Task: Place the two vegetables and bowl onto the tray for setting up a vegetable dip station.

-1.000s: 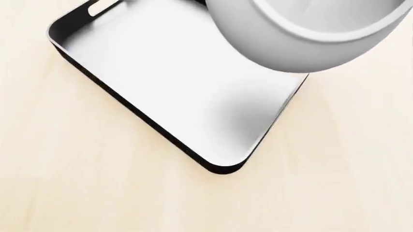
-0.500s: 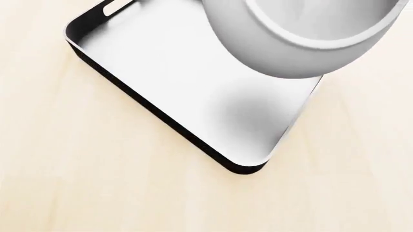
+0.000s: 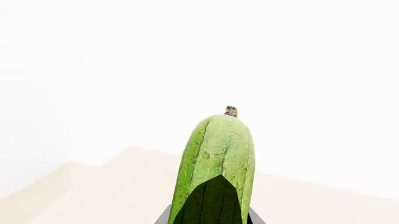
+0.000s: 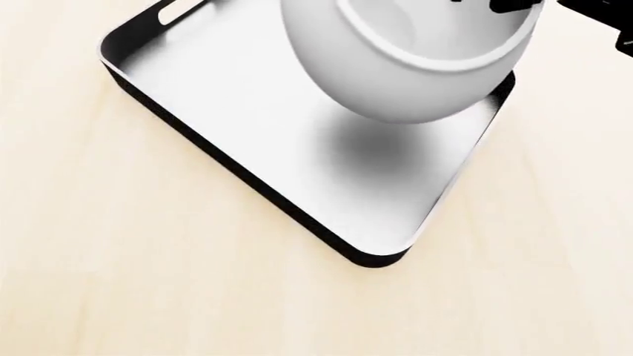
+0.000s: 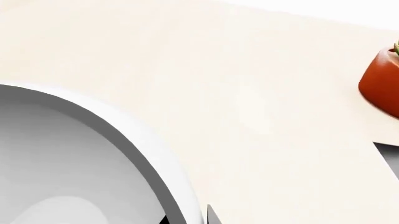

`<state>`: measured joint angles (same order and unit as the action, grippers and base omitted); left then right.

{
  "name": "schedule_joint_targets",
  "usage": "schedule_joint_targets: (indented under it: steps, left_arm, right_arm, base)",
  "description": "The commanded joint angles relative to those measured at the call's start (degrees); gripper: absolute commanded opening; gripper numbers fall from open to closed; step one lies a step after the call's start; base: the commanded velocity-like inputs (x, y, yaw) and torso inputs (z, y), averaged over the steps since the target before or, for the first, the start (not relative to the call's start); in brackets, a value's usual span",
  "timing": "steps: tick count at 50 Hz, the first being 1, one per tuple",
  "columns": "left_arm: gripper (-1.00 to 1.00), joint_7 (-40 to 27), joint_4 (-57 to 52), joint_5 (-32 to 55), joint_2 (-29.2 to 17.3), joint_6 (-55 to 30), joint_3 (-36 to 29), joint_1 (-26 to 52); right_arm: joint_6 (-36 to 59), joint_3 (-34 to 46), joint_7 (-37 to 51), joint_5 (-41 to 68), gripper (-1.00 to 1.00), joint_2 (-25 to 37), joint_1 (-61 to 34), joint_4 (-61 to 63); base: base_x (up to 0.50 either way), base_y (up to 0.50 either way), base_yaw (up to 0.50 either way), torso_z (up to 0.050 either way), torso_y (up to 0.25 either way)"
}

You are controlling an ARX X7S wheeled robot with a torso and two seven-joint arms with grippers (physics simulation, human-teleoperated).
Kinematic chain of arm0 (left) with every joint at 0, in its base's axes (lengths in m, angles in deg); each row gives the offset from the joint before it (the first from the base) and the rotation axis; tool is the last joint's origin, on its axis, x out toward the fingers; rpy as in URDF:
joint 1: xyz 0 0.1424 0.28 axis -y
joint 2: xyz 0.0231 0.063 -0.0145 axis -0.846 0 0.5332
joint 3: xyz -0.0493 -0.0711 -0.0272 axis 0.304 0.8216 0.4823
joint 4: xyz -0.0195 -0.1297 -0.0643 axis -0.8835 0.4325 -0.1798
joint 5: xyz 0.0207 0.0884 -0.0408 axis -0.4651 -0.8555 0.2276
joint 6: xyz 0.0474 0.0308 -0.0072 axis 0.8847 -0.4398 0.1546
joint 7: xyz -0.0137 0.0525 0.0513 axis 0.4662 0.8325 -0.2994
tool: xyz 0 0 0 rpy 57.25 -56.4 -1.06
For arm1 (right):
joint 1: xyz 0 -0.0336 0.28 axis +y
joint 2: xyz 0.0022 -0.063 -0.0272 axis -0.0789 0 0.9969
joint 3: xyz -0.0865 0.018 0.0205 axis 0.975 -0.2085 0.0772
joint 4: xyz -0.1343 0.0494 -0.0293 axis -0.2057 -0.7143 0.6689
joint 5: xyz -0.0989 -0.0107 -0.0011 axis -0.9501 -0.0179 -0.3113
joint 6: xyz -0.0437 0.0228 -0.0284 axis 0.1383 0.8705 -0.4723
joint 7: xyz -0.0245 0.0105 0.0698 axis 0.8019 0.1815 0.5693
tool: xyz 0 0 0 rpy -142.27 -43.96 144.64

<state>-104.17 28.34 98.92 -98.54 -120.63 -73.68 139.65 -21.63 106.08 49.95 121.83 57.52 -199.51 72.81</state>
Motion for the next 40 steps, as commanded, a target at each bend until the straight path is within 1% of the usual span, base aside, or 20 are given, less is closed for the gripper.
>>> schedule_joint_targets:
  steps: [1, 22, 29, 31, 32, 38, 40]
  left_arm:
    - [-1.00, -0.55, -0.22, 0.43, 0.19, 0.42, 0.20, 0.29]
    - [-1.00, -0.26, 0.13, 0.39, 0.39, 0.34, 0.27, 0.31]
    - [-1.00, -0.56, 0.37, 1.11, 0.57, 0.01, 0.28, 0.83]
    - [-1.00, 0.17, -0.53, -0.66, 0.41, 0.84, 0.71, 0.56]
    - [-1.00, -0.34, 0.00, 0.84, 0.44, 0.37, 0.59, 0.71]
    - [-1.00, 0.69, -0.79, 0.36, 0.23, 0.48, 0.73, 0.32]
    - [-1.00, 0.42, -0.61, 0.85, 0.33, 0.51, 0.80, 0.35]
  right_arm:
    - [-0.17, 0.12, -3.34, -3.06, -1.00, -2.47, 0.24, -3.54]
    - [2.71, 1.01, -8.40, -5.83, -1.00, -6.55, -4.09, -10.37]
    - [2.75, 1.37, -10.45, -7.46, -1.00, -8.00, -4.76, -12.40]
    - [2.96, 1.45, -10.76, -7.67, -1.00, -8.25, -5.04, -12.74]
    - [3.01, 1.46, -10.90, -7.78, -1.00, -8.35, -5.14, -12.84]
    - [3.18, 1.73, -11.81, -8.46, -1.00, -9.14, -5.29, -13.62]
    - [3.23, 1.81, -12.15, -8.67, -1.00, -9.36, -5.30, -13.82]
  base:
    - [0.00, 0.00, 0.00, 0.000, 0.010]
    - [0.00, 0.00, 0.00, 0.000, 0.000]
    - [0.00, 0.00, 0.00, -0.044, 0.000]
    - [0.00, 0.00, 0.00, -0.039, 0.000]
    - [0.00, 0.00, 0.00, 0.000, 0.000]
    - [0.00, 0.00, 0.00, 0.000, 0.000]
    - [0.00, 0.00, 0.00, 0.000, 0.250]
